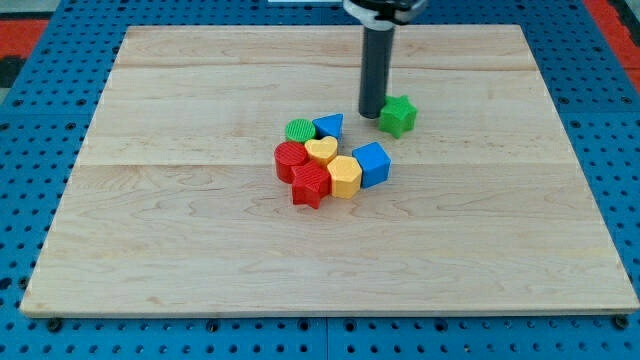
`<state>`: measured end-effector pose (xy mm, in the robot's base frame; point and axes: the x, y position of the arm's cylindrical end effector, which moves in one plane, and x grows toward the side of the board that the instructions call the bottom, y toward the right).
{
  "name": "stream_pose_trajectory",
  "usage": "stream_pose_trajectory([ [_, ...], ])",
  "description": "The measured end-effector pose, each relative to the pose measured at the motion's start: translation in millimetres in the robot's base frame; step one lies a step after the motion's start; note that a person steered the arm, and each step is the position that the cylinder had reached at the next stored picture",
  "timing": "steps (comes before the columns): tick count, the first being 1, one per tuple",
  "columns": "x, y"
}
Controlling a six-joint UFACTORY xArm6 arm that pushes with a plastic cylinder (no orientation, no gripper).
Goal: Push the green star to the top of the blue cube
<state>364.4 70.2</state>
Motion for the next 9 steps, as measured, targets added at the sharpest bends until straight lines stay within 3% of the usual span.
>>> stream_pose_trajectory([
  [2,-31.4,8.6],
  [4,-7.6,41.4],
  [6,15.5,-13.2],
  [7,7.5,3.7],
  [9,-3.6,95.3],
])
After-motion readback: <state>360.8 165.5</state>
